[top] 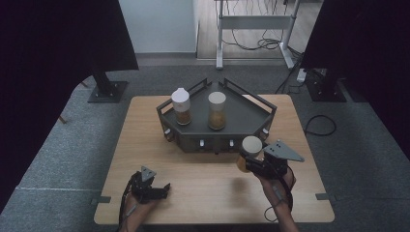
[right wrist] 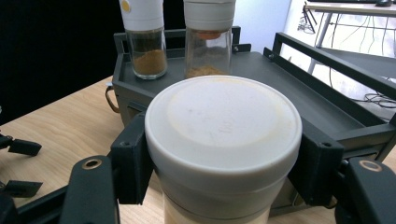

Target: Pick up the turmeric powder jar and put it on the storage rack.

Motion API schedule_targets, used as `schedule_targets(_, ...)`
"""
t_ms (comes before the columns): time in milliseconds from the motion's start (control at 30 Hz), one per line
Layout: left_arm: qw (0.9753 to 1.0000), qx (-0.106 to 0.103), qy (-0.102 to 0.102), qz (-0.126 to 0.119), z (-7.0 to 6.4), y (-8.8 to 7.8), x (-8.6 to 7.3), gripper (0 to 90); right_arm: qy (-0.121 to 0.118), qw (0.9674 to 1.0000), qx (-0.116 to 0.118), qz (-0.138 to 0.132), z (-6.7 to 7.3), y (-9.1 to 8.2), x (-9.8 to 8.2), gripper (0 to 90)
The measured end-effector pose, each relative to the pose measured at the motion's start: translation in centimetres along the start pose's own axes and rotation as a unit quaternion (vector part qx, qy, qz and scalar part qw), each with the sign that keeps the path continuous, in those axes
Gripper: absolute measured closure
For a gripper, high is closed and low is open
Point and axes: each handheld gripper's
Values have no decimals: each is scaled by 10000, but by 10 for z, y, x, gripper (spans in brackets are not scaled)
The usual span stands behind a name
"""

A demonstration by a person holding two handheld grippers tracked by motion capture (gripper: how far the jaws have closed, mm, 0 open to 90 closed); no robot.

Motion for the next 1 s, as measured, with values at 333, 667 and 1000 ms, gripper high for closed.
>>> schedule_targets(333, 10000, 1, -2, -6, 0, 0, 0, 15, -17, 10000, -41, -51, -1, 3, 10, 331)
schedule_targets(667, 10000, 1, -3, -5, 0, 0, 0, 15, 0, 9999, -94, -103, -4, 7, 21, 331)
schedule_targets(1000, 10000, -4, 0, 3, 0, 0, 0, 15, 1, 9998, -155, -121, -7, 16, 33, 331)
Point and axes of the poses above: each handheld gripper's, and its own axes: y roughly forward along the jaws, x roughly out of its top, z roughly to its left, and after that the axes turned 9 degrees about y, right-handed
